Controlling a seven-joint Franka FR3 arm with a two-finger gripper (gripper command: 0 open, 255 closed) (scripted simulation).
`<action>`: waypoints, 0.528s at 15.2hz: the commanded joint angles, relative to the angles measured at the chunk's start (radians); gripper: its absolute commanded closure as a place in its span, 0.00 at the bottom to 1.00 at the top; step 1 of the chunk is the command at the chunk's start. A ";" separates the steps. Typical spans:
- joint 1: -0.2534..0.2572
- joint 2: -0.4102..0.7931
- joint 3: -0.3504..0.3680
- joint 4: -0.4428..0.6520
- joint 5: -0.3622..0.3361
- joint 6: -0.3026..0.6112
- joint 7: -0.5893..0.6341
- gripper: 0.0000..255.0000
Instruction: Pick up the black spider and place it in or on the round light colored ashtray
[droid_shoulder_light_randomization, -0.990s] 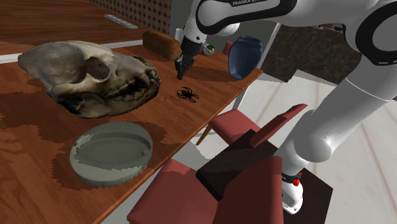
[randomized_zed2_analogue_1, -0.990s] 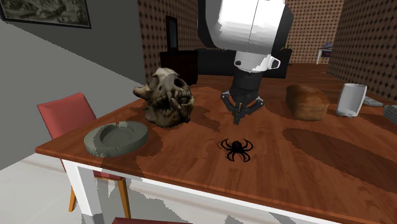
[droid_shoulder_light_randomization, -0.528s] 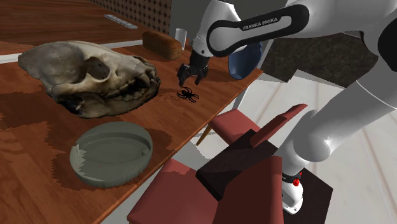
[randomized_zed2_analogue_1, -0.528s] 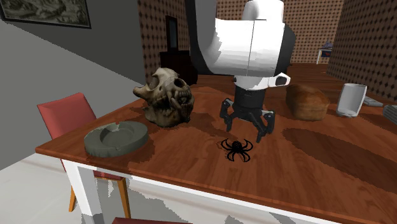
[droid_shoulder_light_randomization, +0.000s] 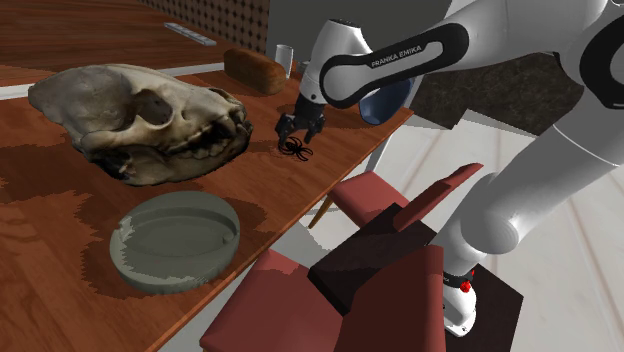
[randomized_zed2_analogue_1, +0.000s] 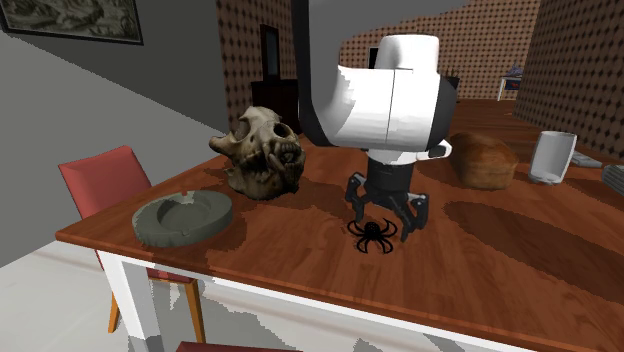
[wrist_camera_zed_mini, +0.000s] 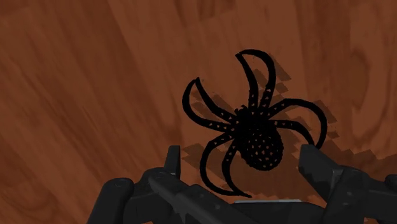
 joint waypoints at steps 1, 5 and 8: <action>0.000 0.005 0.001 0.000 -0.001 0.005 0.001 0.00; 0.000 0.005 0.001 0.000 -0.001 0.005 0.001 0.00; 0.000 0.004 0.001 0.000 -0.001 0.005 0.001 1.00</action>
